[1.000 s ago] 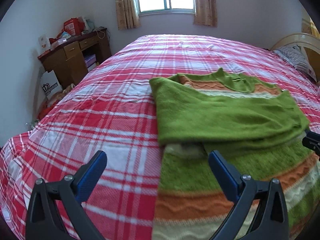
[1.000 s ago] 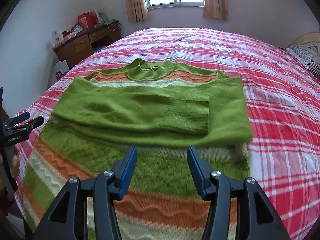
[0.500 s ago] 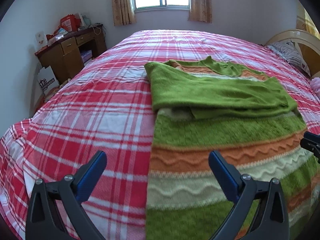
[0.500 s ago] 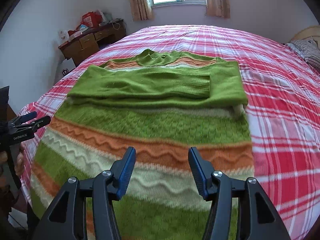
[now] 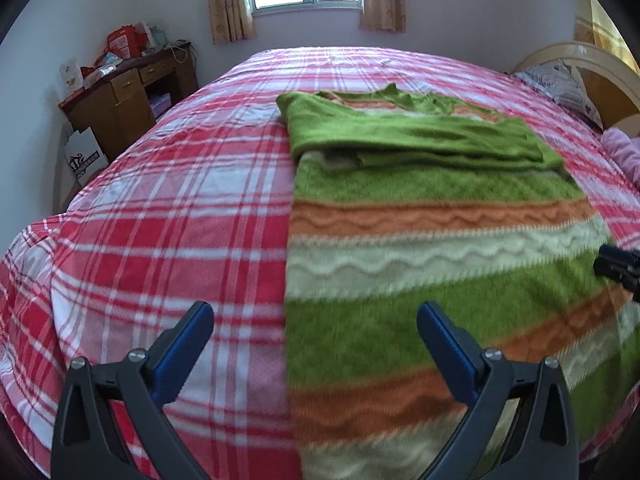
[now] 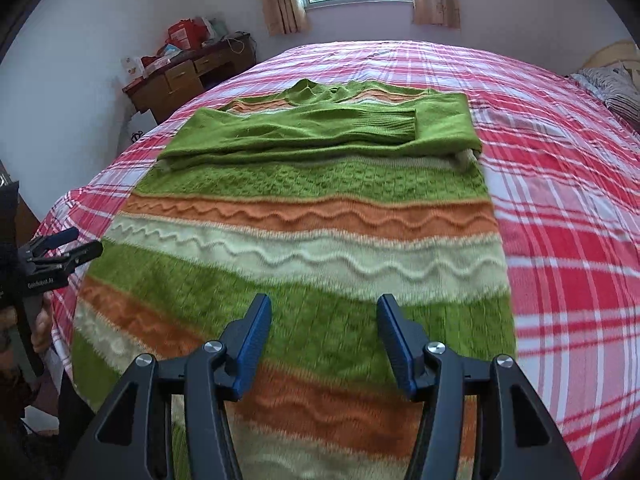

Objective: Fold small clothes
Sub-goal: 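Release the sleeve and smooth the folded shoulder section with the right tool, then grasp the ribbed hem of the sweater with the left tool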

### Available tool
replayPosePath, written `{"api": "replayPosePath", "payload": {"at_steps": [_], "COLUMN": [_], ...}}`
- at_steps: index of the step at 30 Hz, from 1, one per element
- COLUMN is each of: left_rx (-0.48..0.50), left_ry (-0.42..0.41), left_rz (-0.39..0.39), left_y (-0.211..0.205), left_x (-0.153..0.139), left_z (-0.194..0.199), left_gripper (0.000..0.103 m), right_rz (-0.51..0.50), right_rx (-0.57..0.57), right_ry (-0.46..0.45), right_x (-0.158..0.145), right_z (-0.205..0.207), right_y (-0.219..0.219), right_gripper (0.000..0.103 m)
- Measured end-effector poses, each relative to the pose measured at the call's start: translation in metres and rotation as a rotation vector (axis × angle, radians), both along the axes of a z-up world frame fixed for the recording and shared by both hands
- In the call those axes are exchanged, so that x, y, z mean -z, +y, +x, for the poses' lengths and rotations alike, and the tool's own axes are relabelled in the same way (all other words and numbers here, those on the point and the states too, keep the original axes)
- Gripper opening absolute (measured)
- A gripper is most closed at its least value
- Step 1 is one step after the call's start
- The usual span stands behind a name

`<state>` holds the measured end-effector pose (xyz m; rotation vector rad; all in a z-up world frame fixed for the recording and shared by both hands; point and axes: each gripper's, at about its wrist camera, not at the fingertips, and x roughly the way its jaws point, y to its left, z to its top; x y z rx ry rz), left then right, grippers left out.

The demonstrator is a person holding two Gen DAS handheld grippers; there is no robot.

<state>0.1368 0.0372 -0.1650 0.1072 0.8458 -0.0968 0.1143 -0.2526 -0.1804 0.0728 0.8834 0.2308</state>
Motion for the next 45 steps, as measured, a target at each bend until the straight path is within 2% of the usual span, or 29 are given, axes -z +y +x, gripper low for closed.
{"api": "replayPosePath", "payload": {"at_steps": [6, 14, 25, 28, 35, 36, 37, 39, 45], "left_rx": [0.013, 0.055, 0.114, 0.119, 0.131, 0.133, 0.136, 0.158, 0.183], "left_ry": [0.008, 0.065, 0.193, 0.238, 0.247, 0.239, 0.229, 0.215, 0.195], "left_rz": [0.015, -0.02, -0.162, -0.202, -0.184, -0.172, -0.159, -0.157, -0.207], "left_y": [0.006, 0.008, 0.015, 0.016, 0.006, 0.003, 0.001, -0.001, 0.003], "left_x": [0.003, 0.011, 0.028, 0.036, 0.041, 0.042, 0.041, 0.039, 0.026], "left_z": [-0.023, -0.053, -0.081, -0.088, -0.097, -0.099, -0.099, -0.099, -0.1], "left_gripper": [0.103, 0.1, 0.068, 0.064, 0.063, 0.055, 0.036, 0.013, 0.011], "right_rz": [0.0, -0.001, 0.013, 0.022, -0.048, -0.059, -0.067, -0.077, -0.082], "right_rx": [0.007, 0.003, 0.005, 0.014, 0.057, 0.068, 0.08, 0.107, 0.156], "right_ry": [0.002, 0.009, 0.005, 0.004, -0.031, -0.033, -0.032, -0.03, -0.006], "right_x": [0.001, 0.002, 0.006, 0.008, 0.005, 0.005, 0.004, 0.004, 0.007], "right_z": [-0.016, -0.042, -0.084, -0.093, -0.117, -0.119, -0.122, -0.126, -0.143], "right_y": [-0.001, 0.003, 0.003, -0.001, -0.009, -0.012, -0.016, -0.024, -0.042], "right_gripper": [0.056, 0.057, 0.058, 0.058, 0.058, 0.058, 0.058, 0.058, 0.058]}}
